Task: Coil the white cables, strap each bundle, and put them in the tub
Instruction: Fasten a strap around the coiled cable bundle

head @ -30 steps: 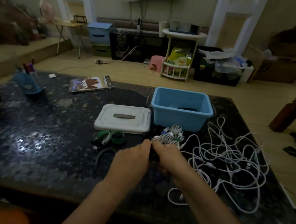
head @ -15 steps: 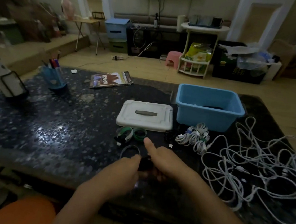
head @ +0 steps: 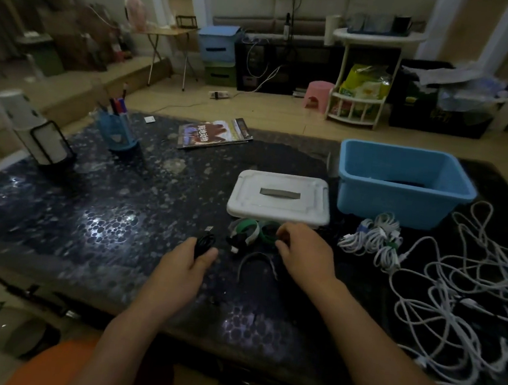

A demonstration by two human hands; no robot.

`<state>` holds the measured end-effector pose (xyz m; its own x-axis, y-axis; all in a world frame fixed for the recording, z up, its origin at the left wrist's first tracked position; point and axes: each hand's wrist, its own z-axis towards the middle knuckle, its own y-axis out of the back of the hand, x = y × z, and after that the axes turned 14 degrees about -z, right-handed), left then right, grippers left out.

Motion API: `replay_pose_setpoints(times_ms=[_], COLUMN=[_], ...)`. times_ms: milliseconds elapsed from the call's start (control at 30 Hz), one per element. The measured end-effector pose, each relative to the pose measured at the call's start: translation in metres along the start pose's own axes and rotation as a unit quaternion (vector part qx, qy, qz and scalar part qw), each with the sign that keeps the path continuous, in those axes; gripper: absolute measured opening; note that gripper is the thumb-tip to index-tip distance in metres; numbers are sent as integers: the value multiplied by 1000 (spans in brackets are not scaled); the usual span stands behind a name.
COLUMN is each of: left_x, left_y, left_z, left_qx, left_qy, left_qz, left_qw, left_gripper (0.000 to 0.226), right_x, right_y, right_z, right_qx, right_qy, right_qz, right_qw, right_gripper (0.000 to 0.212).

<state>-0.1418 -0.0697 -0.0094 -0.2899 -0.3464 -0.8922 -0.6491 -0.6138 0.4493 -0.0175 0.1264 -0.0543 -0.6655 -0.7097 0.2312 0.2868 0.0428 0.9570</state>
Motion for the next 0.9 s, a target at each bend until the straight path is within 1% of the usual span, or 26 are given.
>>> replay_pose_setpoints(times_ms=[133,233,300,400,500,633,733,900], left_x=[6,8,9,7,3,-2,-4,-3], left_y=[-1,-1,-1,-1,-4,-6,-6,-8], left_z=[4,5,6,6,4,2,2,3], left_qx=[13,9,6,3,2,1,4,7], left_qy=[-4,-5,-7,-9,-12,-9,-3,7], left_qz=[-9,-2,-6,-10,-2,2,6,7], left_qw=[1000,1000,1000,1000,1000,1000,1000,1000], left_gripper=[21,23,22,22,21,19,24,24], right_x=[2,3,2,-1,-2,-3,-7,-17], right_y=[-10,-11,-11,-10,-7,1,6,6], right_z=[2,4,3,1,1,0,-1,-4], right_qx=[28,34,42,48,42,24,30,61], right_qy=[14,23,31,31,28,38,19,-4], right_qz=[-20,-26,-36,-51,-35,-5,16,-21], right_qw=[999,999,998,997,998,999,999,998], right_gripper=[26,24,22,13,7,9,6,8])
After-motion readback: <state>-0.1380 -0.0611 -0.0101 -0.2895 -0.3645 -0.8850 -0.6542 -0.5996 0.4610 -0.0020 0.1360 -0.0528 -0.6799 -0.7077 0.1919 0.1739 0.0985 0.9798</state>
